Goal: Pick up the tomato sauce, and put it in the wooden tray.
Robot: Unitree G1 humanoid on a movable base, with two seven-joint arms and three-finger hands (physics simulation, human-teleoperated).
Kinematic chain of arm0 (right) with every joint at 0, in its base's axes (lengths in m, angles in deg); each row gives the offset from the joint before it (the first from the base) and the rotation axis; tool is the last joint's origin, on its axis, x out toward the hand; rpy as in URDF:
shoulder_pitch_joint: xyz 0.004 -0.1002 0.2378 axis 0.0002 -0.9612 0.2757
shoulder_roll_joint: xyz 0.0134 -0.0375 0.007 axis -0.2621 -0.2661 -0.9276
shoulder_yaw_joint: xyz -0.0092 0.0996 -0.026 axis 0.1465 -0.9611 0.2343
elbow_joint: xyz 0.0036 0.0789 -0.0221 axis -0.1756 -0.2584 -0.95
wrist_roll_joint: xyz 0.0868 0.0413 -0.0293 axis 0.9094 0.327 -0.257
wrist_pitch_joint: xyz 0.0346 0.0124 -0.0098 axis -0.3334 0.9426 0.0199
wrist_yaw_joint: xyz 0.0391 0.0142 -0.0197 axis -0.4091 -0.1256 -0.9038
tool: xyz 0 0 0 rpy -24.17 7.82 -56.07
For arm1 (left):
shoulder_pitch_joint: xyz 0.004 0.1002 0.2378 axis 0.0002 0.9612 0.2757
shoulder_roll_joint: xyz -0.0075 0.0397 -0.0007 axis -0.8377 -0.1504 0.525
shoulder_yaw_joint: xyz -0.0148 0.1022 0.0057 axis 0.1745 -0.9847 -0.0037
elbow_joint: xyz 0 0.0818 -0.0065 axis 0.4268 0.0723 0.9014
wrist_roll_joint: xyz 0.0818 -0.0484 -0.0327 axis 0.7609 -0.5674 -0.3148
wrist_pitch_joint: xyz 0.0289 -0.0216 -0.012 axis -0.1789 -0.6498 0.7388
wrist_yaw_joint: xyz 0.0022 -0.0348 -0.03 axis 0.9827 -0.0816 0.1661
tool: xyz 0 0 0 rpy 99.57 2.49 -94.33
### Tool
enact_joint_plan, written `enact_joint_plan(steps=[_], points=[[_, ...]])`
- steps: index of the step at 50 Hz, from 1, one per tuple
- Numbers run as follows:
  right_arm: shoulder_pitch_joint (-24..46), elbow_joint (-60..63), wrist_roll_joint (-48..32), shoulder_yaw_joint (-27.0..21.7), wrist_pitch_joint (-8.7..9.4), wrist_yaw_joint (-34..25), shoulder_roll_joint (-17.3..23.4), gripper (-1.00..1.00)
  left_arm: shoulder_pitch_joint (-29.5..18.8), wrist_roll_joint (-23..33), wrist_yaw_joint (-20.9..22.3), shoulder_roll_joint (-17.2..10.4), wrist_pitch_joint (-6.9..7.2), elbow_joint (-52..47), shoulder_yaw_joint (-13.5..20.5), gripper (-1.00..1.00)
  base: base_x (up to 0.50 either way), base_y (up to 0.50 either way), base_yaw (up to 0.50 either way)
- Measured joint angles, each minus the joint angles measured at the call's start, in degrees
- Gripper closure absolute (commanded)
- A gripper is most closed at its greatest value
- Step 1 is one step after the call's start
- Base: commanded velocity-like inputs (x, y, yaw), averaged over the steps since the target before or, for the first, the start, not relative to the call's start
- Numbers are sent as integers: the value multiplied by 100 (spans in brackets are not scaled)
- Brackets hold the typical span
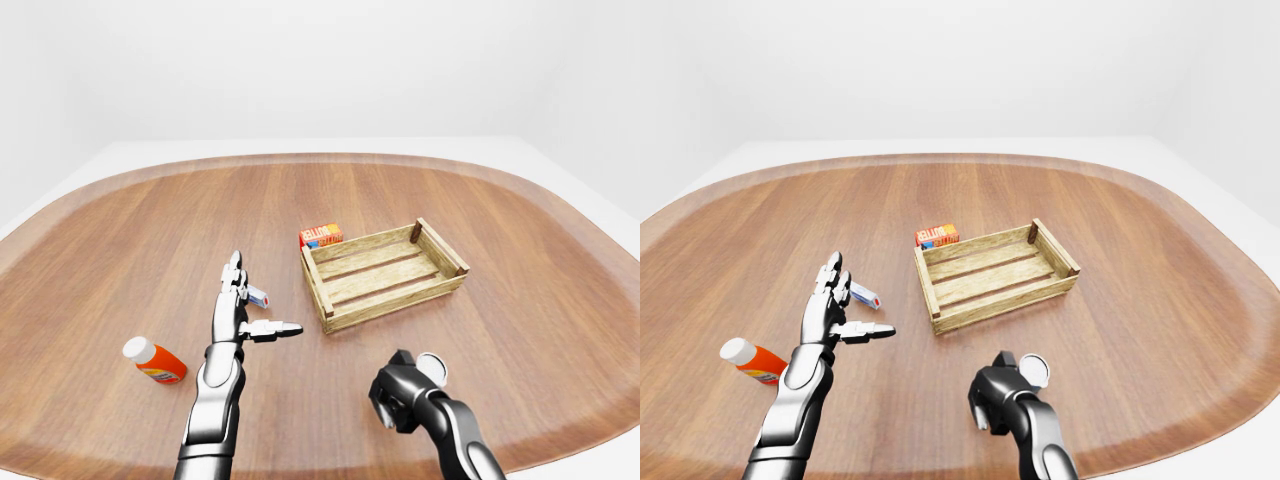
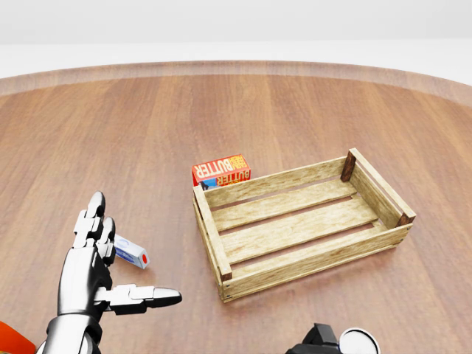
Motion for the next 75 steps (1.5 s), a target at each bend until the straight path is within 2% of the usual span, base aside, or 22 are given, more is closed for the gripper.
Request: enact_joint_plan(steps=[37,58,75], points=[[-129,530,-231,178,52,-339,-87,100,3,1,2,0,4,-7,2,-100,0,0,0],[250,1346,8,220,52,-259,-299,100,3,0,2,0,4,-7,2,-100,0,0,0],[730,2062,211,2,52,-248,-445,100,3,0,2,0,5,-7,2,-100,0,0,0]])
